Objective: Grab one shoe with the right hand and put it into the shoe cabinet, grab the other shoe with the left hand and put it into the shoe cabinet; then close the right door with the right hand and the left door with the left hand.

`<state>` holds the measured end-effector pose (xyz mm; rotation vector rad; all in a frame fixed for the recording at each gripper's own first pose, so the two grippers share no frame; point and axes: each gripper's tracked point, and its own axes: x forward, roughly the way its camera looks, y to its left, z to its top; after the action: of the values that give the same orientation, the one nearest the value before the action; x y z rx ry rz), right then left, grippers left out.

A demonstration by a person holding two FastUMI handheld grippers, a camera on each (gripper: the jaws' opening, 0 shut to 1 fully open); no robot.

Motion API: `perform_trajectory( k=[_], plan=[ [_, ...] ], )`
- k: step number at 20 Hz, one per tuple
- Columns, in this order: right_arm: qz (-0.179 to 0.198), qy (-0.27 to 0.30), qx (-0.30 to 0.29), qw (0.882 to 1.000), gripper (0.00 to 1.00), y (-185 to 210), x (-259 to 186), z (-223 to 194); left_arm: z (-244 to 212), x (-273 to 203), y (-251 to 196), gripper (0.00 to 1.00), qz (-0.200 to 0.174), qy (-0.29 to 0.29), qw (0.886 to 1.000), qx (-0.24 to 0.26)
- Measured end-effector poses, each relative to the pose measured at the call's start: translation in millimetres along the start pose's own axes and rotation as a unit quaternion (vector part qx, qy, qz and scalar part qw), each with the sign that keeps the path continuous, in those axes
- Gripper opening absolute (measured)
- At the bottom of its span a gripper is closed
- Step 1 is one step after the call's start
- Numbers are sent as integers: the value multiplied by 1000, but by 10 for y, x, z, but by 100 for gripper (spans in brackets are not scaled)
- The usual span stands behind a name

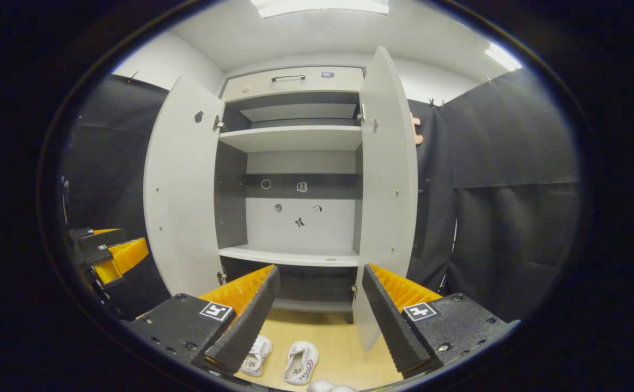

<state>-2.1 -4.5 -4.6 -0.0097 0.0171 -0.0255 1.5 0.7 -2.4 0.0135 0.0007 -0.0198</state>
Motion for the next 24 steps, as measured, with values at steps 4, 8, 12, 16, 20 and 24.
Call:
perform_trajectory(
  k=[4,8,12,16,20,24],
  plan=[
    [5,8,-4,1000,99,72,24,-79,-5,-8,29,95,1,-1,1000,-1],
    [10,62,-11,998,99,130,83,-541,-34,4,60,95,2,1,1000,-1],
    [22,164,-23,986,99,142,169,-1370,-66,22,89,95,3,5,1000,1],
    [36,276,-3,961,98,200,112,-2272,-132,42,124,95,7,13,1000,3],
    [46,348,14,936,95,356,110,-2969,-235,45,152,95,9,26,1000,2],
    [59,384,31,921,89,600,257,-3435,-314,41,221,96,20,37,999,1]
  ],
)
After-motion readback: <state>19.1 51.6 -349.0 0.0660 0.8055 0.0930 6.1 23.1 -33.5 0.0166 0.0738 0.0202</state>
